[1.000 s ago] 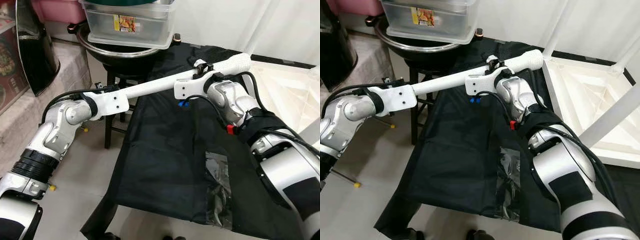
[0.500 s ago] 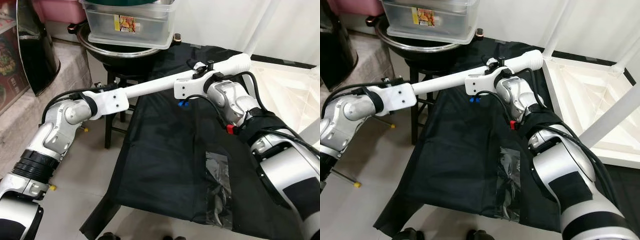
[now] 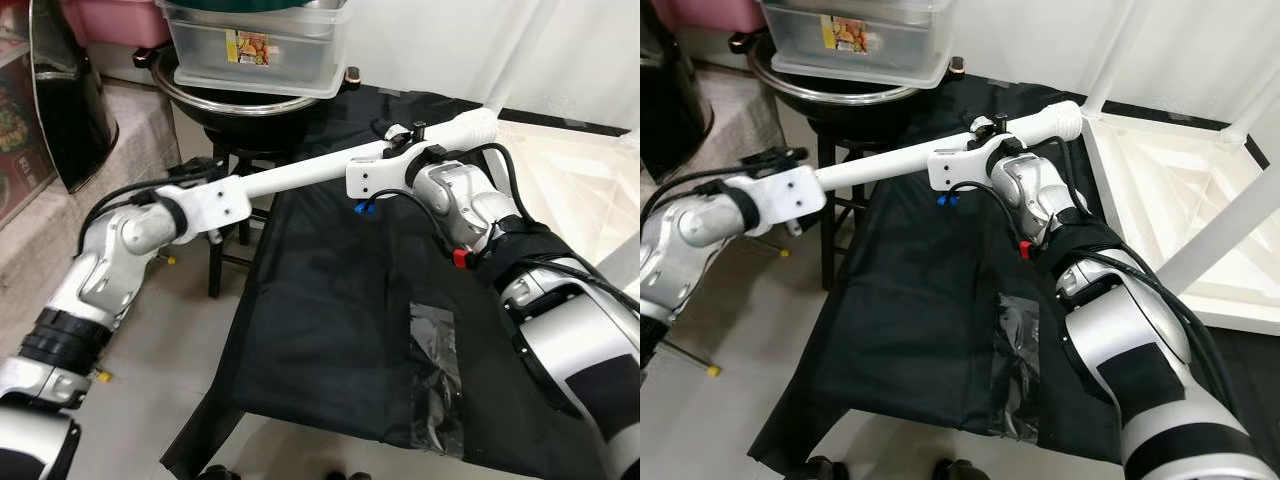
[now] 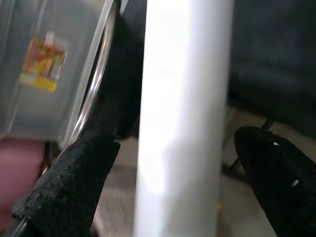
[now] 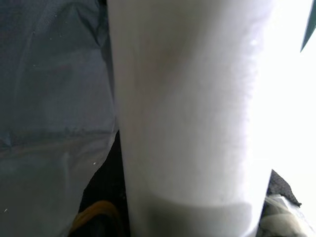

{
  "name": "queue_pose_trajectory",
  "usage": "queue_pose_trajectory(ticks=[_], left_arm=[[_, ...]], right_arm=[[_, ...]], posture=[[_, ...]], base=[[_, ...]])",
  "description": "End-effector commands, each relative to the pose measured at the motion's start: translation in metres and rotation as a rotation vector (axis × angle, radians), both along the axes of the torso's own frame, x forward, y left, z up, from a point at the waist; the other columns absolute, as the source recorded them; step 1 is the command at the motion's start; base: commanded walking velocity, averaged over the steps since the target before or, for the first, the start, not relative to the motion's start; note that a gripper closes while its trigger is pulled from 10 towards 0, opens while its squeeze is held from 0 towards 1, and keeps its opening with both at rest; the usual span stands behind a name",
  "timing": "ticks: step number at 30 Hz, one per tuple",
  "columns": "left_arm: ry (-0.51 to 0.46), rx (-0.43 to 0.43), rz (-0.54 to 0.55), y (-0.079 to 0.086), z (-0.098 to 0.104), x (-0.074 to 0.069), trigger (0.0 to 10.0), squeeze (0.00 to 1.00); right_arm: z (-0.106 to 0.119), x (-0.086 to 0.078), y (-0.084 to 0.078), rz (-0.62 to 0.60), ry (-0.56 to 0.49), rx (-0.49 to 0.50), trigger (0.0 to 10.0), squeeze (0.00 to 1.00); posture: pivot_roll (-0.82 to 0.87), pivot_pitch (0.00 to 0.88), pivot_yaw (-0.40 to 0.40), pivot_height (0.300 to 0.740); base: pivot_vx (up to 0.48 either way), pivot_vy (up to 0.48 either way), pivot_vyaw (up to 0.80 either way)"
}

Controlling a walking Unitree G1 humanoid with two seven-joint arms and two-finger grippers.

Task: Building children table

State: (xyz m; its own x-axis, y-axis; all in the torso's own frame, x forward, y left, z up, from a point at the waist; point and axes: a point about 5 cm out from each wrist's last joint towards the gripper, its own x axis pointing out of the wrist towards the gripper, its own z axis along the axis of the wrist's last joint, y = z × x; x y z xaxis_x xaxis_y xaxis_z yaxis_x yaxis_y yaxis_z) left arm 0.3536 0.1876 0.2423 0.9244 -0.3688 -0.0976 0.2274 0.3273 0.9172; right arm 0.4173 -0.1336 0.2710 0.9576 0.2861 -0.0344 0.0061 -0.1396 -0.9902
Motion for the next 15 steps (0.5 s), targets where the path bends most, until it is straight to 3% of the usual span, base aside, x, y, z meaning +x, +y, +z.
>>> queue_pose_trajectory(ticks=[1, 2, 4, 6, 7, 8, 10, 11, 12, 14, 15], left_arm=[[-0.047, -0.009, 0.047, 0.013, 0.002, -0.002, 10.0, 0.0], [-0.099, 0.005, 0.084, 0.024, 0.004, -0.005, 10.0, 0.0], [-0.099, 0.005, 0.084, 0.024, 0.004, -0.005, 10.0, 0.0], [-0.242, -0.059, 0.214, 0.054, 0.01, -0.014, 10.0, 0.0], [-0.242, -0.059, 0.214, 0.054, 0.01, -0.014, 10.0, 0.0], [-0.314, -0.096, 0.291, 0.07, 0.014, -0.02, 10.0, 0.0], [-0.314, -0.096, 0.291, 0.07, 0.014, -0.02, 10.0, 0.0], [-0.385, -0.165, 0.37, 0.084, 0.018, -0.027, 10.0, 0.0], [-0.385, -0.165, 0.37, 0.084, 0.018, -0.027, 10.0, 0.0], [-0.473, -0.308, 0.522, 0.109, 0.017, -0.042, 10.0, 0.0], [-0.473, -0.308, 0.522, 0.109, 0.017, -0.042, 10.0, 0.0]], right_arm=[[-0.006, 0.0, -0.005, -0.013, 0.014, -0.018, 0.0, 0.0], [-0.008, 0.0, -0.009, -0.026, 0.018, -0.016, 0.0, 0.0], [-0.008, 0.0, -0.009, -0.026, 0.018, -0.016, 0.0, 0.0], [-0.011, 0.0, -0.02, -0.065, 0.016, -0.002, 0.0, 0.0], [-0.011, 0.0, -0.02, -0.065, 0.016, -0.002, 0.0, 0.0], [-0.013, 0.001, -0.025, -0.081, 0.013, 0.008, 0.0, 0.0], [-0.013, 0.001, -0.025, -0.081, 0.013, 0.008, 0.0, 0.0], [-0.013, 0.001, -0.029, -0.093, 0.004, 0.031, 0.0, 0.0], [-0.013, 0.001, -0.029, -0.093, 0.004, 0.031, 0.0, 0.0], [-0.006, 0.0, -0.033, -0.101, -0.038, 0.154, 0.0, 0.0], [-0.006, 0.0, -0.033, -0.101, -0.038, 0.154, 0.0, 0.0]], posture=[[0.1, 0.083, -0.085, 0.74], [0.1, 0.083, -0.083, 0.74], [0.1, 0.083, -0.083, 0.74], [0.11, 0.08, -0.088, 0.74], [0.11, 0.08, -0.088, 0.74], [0.11, 0.076, -0.089, 0.74], [0.11, 0.076, -0.089, 0.74], [0.11, 0.075, -0.093, 0.74], [0.11, 0.075, -0.093, 0.74], [0.11, 0.068, -0.095, 0.74], [0.11, 0.068, -0.095, 0.74]], base=[[0.0, 0.0, 0.0], [0.0, 0.0, 0.0], [0.0, 0.0, 0.0], [0.0, 0.0, 0.0], [0.0, 0.0, 0.0], [0.0, 0.0, 0.0], [0.0, 0.0, 0.0], [0.0, 0.0, 0.0], [0.0, 0.0, 0.0], [0.0, 0.0, 0.0], [0.0, 0.0, 0.0]])
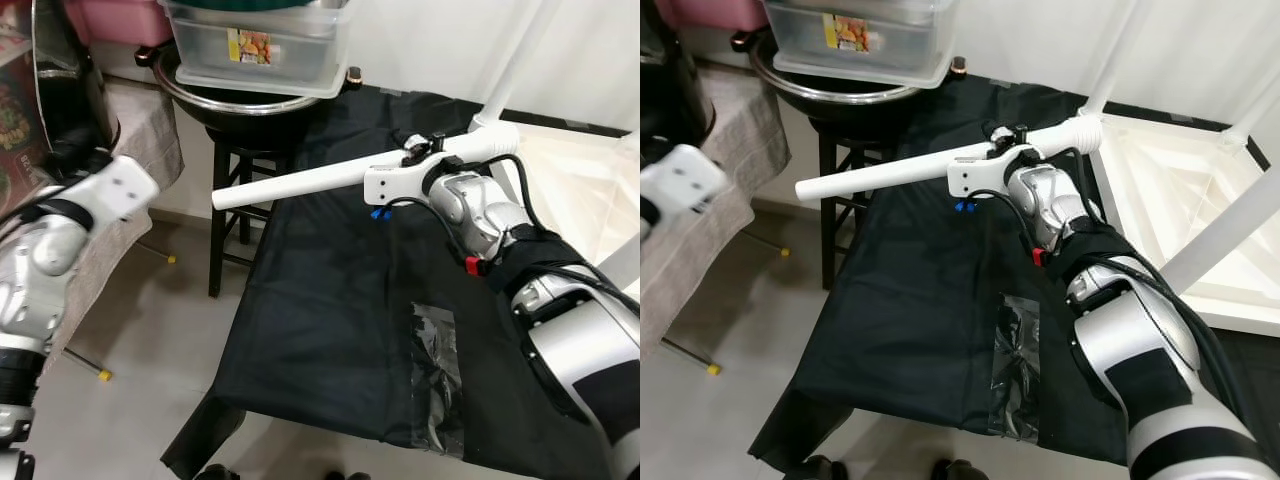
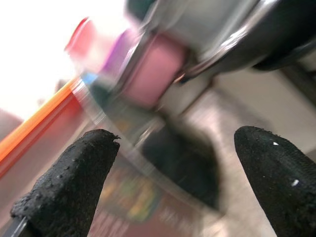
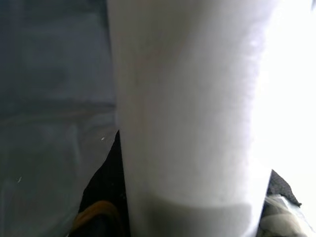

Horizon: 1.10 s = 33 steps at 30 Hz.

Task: Building children table

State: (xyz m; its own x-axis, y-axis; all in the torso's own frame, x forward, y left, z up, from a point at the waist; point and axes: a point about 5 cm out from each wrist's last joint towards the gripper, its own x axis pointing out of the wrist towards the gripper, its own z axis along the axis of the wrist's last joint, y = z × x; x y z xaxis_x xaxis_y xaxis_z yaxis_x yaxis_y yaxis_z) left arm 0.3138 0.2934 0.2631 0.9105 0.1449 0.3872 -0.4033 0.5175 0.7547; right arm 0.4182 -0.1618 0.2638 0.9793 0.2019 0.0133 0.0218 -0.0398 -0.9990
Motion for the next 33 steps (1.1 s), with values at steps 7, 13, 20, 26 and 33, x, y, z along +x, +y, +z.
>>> queue_pose_trajectory(ticks=[7, 13, 20, 26, 33], left_arm=[[0.1, -0.315, -0.042, -0.014, -0.061, -0.029, 10.0, 0.0], [0.153, -0.362, -0.164, -0.048, -0.078, -0.038, 10.0, 0.0], [0.206, -0.464, -0.366, -0.096, -0.084, -0.053, 10.0, 0.0], [0.227, -0.557, -0.399, -0.112, -0.087, -0.059, 10.0, 0.0], [0.306, -0.617, -0.432, -0.125, -0.096, -0.074, 10.0, 0.0]], right_arm=[[0.019, -0.013, 0.02, 0.173, 0.037, 0.796, 10.0, 0.0], [0.026, -0.031, 0.036, 0.333, 0.053, 1.099, 10.0, 0.0], [0.026, -0.057, 0.044, 0.427, 0.041, 1.231, 10.0, 0.0], [0.025, -0.068, 0.051, 0.464, 0.093, 1.303, 10.0, 0.0], [0.021, -0.083, 0.059, 0.481, 0.109, 1.305, 10.0, 0.0]], posture=[[0.11, 0.054, -0.097, 0.74], [0.1, 0.044, -0.096, 0.74], [0.1, 0.027, -0.09, 0.74], [0.1, 0.012, -0.095, 0.74], [0.1, 0.009, -0.105, 0.74]], base=[[0.0, 0.0, 0.0], [0.0, 0.0, 0.0], [0.0, 0.0, 0.0], [0.0, 0.0, 0.8], [0.0, 0.0, 0.8]])
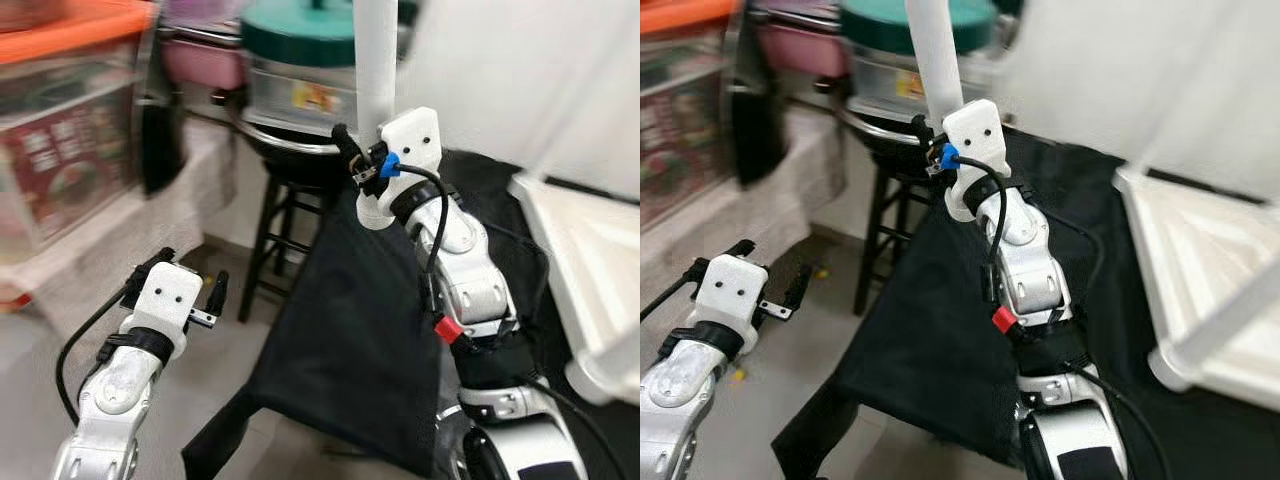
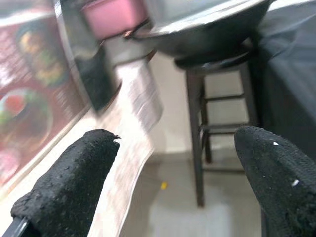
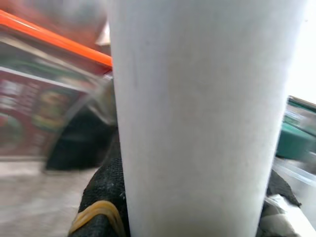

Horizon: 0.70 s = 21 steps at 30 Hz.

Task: Building children table

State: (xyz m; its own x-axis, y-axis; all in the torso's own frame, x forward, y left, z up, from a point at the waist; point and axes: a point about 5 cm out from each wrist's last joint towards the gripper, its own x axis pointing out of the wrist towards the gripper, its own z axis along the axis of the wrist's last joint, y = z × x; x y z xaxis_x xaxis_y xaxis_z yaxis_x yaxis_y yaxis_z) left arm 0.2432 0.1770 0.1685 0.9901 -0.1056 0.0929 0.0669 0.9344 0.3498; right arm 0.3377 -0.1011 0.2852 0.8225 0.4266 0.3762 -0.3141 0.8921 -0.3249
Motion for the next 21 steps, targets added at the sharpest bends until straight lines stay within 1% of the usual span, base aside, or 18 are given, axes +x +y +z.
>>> queue_pose_trajectory(ticks=[1, 3, 7, 8, 9, 14, 17, 21], left_arm=[[0.027, -0.029, -0.04, -0.01, -0.003, -0.005, 10.0, 0.0], [0.031, -0.033, -0.042, -0.011, -0.003, -0.006, 10.0, 0.0], [0.103, -0.086, -0.119, -0.029, -0.012, -0.015, 10.0, 0.0], [0.103, -0.086, -0.119, -0.029, -0.012, -0.015, 10.0, 0.0], [0.114, -0.099, -0.144, -0.036, -0.014, -0.018, 10.0, 0.0], [0.122, -0.095, -0.166, -0.042, -0.014, -0.02, 10.0, 0.0], [0.124, -0.092, -0.166, -0.042, -0.014, -0.02, 10.0, 0.0], [0.139, -0.088, -0.162, -0.043, -0.015, -0.022, 10.0, 0.0]], right_arm=[[-0.002, -0.004, -0.002, -0.007, 0.006, 0.02, 10.0, 0.0], [-0.003, -0.004, -0.002, -0.01, 0.004, 0.02, 10.0, 0.0], [-0.014, -0.009, -0.003, -0.011, 0.042, 0.015, 10.0, 0.0], [-0.014, -0.009, -0.003, -0.011, 0.042, 0.015, 10.0, 0.0], [-0.015, -0.011, -0.002, -0.004, 0.06, 0.032, 10.0, 0.0], [-0.017, -0.013, -0.001, 0.004, 0.093, 0.063, 10.0, 0.0], [-0.017, -0.014, -0.001, 0.0, 0.088, 0.056, 10.0, 0.0], [-0.024, -0.016, -0.001, 0.004, 0.112, 0.061, 10.0, 0.0]], posture=[[0.11, 0.01, -0.106, 0.74], [0.11, 0.01, -0.106, 0.74], [0.11, 0.017, -0.109, 0.74], [0.11, 0.017, -0.109, 0.74], [0.11, 0.015, -0.108, 0.74], [0.1, 0.016, -0.107, 0.74], [0.1, 0.015, -0.108, 0.74], [0.11, 0.017, -0.11, 0.74]], base=[[0.0, 0.0, 0.8], [0.0, 0.0, 0.8], [0.0, 0.0, 0.8], [0.0, 0.0, 0.8], [0.0, 0.0, 0.8], [0.0, 0.0, 0.8], [0.0, 0.0, 0.8], [0.0, 0.0, 0.8]])
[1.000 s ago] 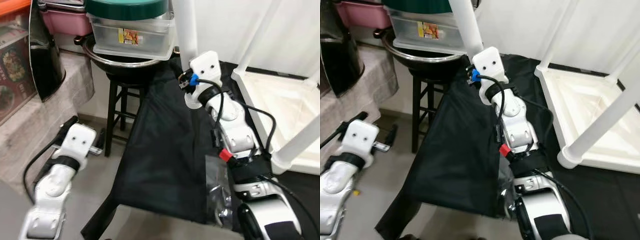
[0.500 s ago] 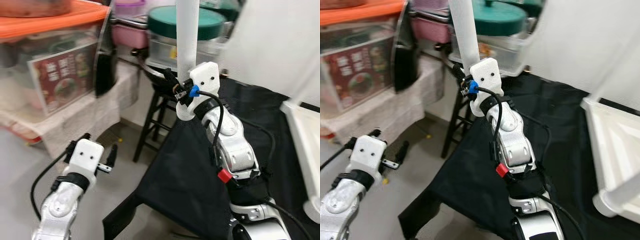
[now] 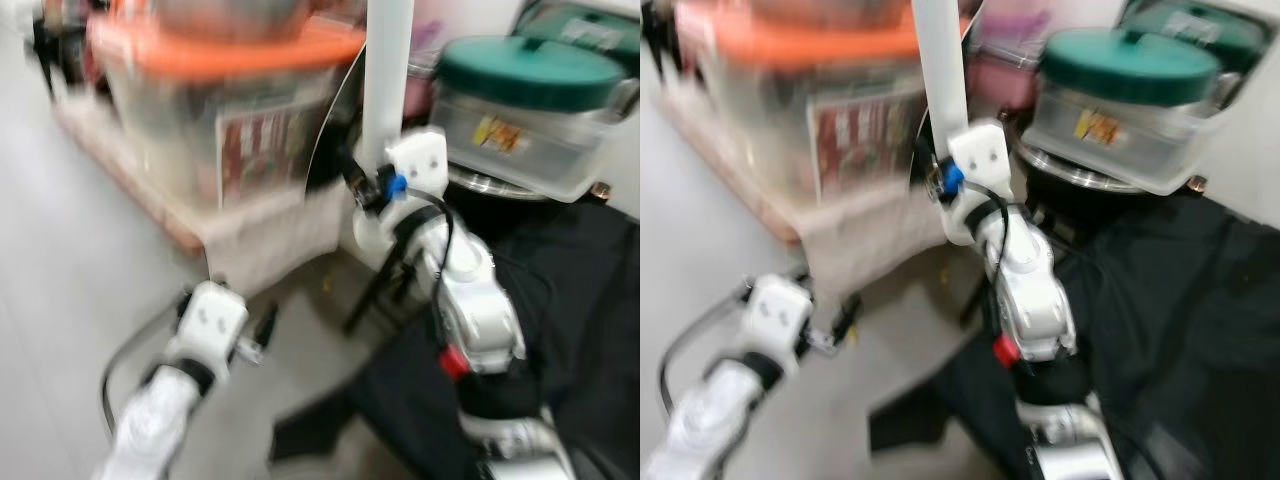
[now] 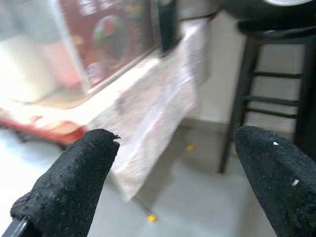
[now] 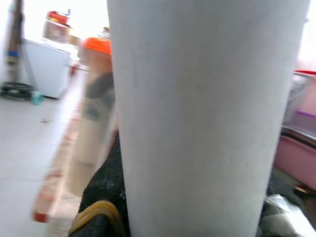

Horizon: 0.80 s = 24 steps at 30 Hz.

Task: Building children table

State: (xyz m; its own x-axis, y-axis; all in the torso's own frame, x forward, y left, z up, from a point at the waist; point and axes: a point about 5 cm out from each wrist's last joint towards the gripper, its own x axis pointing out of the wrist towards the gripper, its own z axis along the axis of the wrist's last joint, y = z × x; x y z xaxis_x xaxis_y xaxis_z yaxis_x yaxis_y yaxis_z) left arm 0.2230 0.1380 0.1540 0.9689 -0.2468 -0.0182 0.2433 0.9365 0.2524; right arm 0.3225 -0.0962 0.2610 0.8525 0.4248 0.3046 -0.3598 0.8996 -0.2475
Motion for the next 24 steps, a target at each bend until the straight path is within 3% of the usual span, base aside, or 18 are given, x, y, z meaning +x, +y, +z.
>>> queue_pose_trajectory(ticks=[1, 13, 24], left_arm=[[0.019, 0.0, -0.017, -0.004, -0.001, -0.003, 10.0, 0.0], [0.089, 0.018, -0.067, -0.012, -0.013, -0.013, 10.0, 0.0], [0.127, 0.01, -0.09, -0.021, -0.02, -0.018, 10.0, 0.0]], right_arm=[[-0.001, -0.001, -0.007, -0.02, 0.011, 0.017, 10.0, 0.0], [-0.017, -0.008, -0.008, -0.032, 0.067, 0.021, 10.0, 0.0], [-0.019, -0.009, -0.014, -0.045, 0.099, 0.074, 10.0, 0.0]], posture=[[0.12, 0.018, -0.108, 0.74], [0.12, 0.022, -0.105, 0.74], [0.11, 0.024, -0.11, 0.74]], base=[[0.0, 0.0, 0.8], [0.0, 0.0, 0.8], [0.0, 0.0, 0.04]])
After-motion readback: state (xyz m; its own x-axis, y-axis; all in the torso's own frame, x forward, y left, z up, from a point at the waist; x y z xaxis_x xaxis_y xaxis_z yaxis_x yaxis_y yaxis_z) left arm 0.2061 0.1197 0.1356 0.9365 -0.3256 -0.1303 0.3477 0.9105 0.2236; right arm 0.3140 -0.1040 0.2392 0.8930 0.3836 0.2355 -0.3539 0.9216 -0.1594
